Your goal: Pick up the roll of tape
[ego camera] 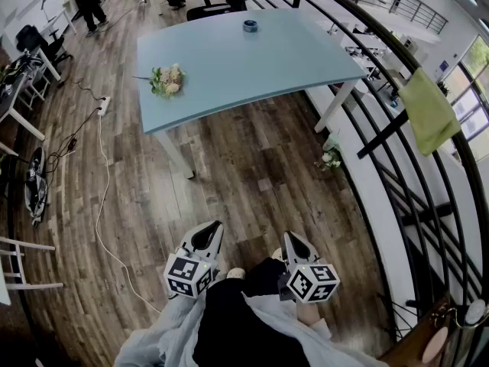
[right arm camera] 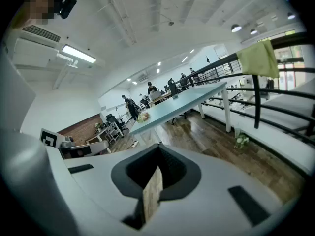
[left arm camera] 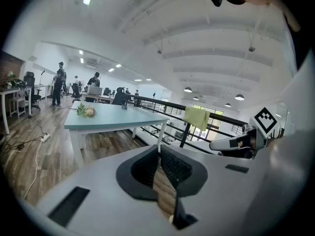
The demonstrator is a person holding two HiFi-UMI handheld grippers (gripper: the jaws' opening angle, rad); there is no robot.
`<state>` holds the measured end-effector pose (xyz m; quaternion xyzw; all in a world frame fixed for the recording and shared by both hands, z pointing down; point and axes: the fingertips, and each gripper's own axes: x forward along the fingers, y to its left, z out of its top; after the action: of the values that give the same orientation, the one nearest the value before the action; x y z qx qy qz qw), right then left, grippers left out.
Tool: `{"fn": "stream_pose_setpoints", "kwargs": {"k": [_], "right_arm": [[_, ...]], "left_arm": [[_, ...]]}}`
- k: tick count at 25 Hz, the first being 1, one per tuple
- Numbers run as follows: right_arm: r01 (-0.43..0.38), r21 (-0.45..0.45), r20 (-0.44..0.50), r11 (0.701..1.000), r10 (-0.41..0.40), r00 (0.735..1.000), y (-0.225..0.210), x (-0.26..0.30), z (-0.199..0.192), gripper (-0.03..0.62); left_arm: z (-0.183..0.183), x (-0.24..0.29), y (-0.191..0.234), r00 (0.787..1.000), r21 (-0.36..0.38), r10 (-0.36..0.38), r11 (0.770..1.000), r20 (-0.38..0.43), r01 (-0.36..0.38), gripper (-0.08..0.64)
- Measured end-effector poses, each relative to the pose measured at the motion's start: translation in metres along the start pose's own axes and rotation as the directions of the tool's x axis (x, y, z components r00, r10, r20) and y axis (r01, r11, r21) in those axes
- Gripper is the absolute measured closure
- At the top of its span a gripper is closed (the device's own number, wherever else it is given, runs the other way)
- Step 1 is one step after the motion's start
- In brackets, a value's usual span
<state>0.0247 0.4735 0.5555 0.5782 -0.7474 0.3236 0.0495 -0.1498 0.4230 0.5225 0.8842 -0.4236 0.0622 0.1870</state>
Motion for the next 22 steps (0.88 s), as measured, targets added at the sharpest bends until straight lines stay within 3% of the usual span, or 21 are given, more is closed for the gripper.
{"fn": "stream_pose_setpoints", "kwargs": {"k": [7,13,17,22], "right_arm": [[-0.033,0.000,0.063,0.999,0.033,0.998,0.019,-0.024,0.015,0.586],[0.040,-0.074,0.125,0.996,-0.031,0.992,0.021,-0.042,0.028,0.585],[0.064,-0.083,0.157,0.994,-0.051,0.986,0.029,-0.050,0.027,0.586],[0.035,-0.062,0.153,0.997,-0.025,0.988,0.039,-0.050,0.011,0.585]], "left_arm": [[0.008,-0.022,-0.013,1.000,0.004,-0.014,1.000,0.020,0.014,0.531],[0.024,-0.023,-0.028,0.997,0.034,-0.061,0.998,0.052,0.059,0.531],[0.025,-0.033,-0.030,0.996,0.045,-0.078,0.996,0.052,0.076,0.531],[0.018,-0.048,-0.033,0.994,0.064,-0.095,0.994,0.046,0.092,0.531]]}}
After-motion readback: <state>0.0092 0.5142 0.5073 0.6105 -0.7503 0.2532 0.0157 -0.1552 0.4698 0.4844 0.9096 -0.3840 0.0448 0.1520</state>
